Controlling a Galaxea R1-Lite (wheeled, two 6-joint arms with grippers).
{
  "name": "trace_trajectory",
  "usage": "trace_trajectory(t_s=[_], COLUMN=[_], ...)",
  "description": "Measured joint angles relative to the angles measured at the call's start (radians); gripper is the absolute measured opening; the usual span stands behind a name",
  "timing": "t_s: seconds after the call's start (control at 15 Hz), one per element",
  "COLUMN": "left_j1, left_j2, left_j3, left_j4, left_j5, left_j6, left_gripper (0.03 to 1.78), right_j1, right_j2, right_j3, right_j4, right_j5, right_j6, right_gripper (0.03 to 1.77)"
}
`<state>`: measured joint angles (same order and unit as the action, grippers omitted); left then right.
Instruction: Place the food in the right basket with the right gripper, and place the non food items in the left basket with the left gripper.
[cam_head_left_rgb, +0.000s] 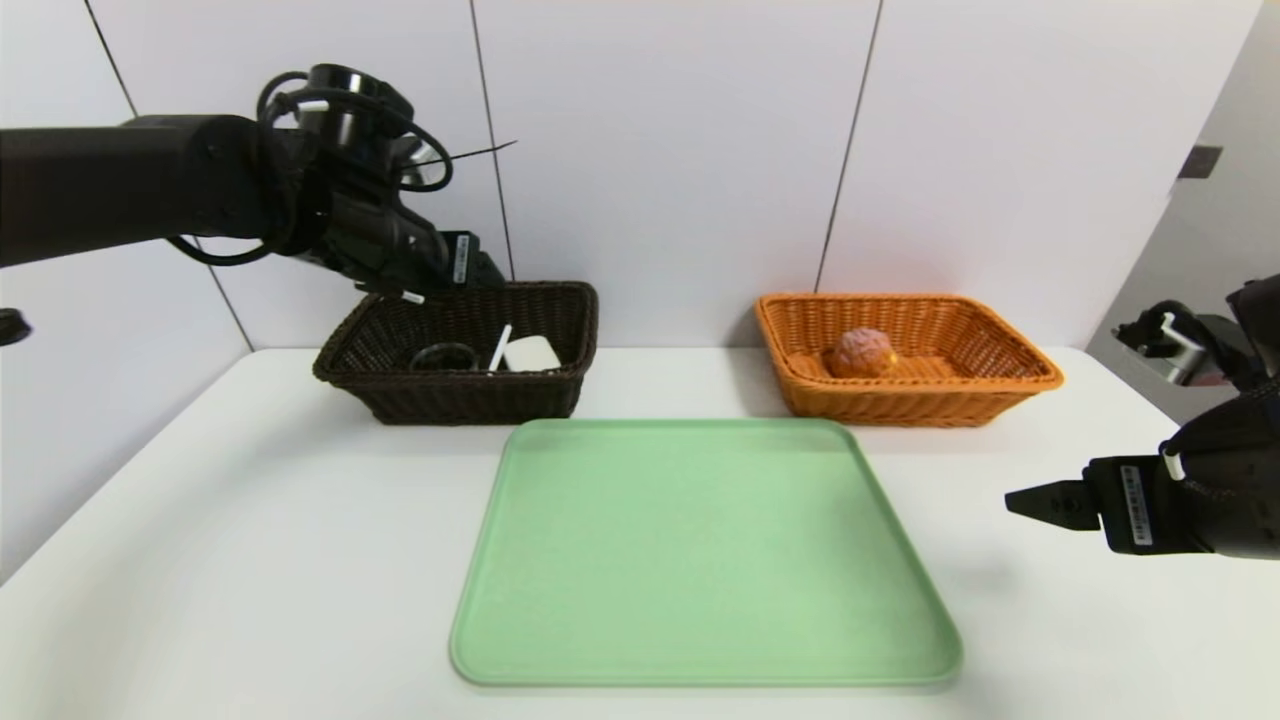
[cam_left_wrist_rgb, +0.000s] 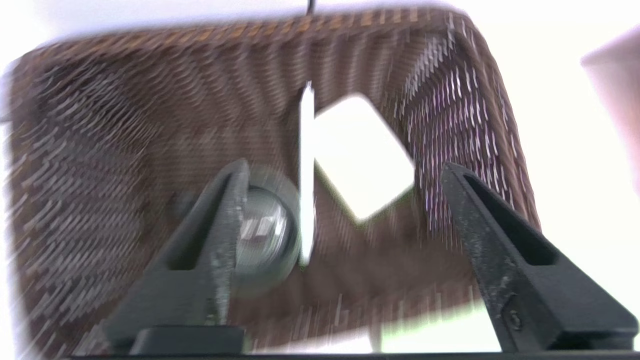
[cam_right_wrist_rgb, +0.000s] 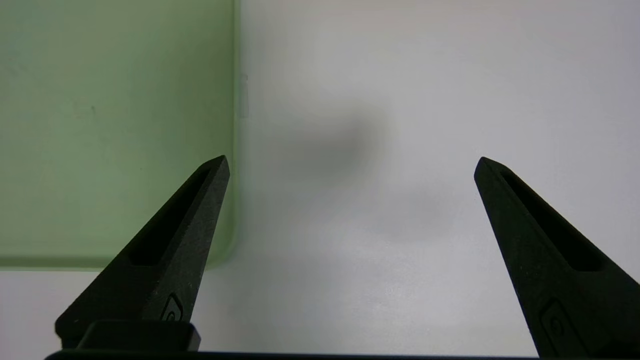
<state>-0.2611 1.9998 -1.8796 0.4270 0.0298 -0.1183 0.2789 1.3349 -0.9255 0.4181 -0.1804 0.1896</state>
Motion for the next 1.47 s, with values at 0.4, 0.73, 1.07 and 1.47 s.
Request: trace_trajectory(t_s=[0.4, 0.73, 1.07, 1.47], left_j1=[0.025, 0.038, 0.136, 0.224], left_j2=[-0.435, -0.741, -0.987, -1.318], left_j3=[0.568, 0.820, 0.956, 1.194], left_j4=[-0.107, -0.255, -0.260, -0.240], left_j5=[0.047, 0.188, 0.222, 0.222], left_j6=[0.191, 0.224, 0.223, 0.226], left_gripper=[1.56, 1.63, 1.66, 1.68], right_j1=[0.000, -0.001, -0.044, -0.179], right_j2=[-0.037, -0.023, -0.107, -0.393], right_j3=[-0.074, -0.068, 0.013, 0.286], right_j4=[-0.041, -0.372, -0.381, -0.387], right_j5=[0.035, 0.074, 0.063, 0.061], right_j6=[-0.074, -0.129, -0.139, -0.158], right_gripper=[1.70, 1.70, 1.70, 1.70])
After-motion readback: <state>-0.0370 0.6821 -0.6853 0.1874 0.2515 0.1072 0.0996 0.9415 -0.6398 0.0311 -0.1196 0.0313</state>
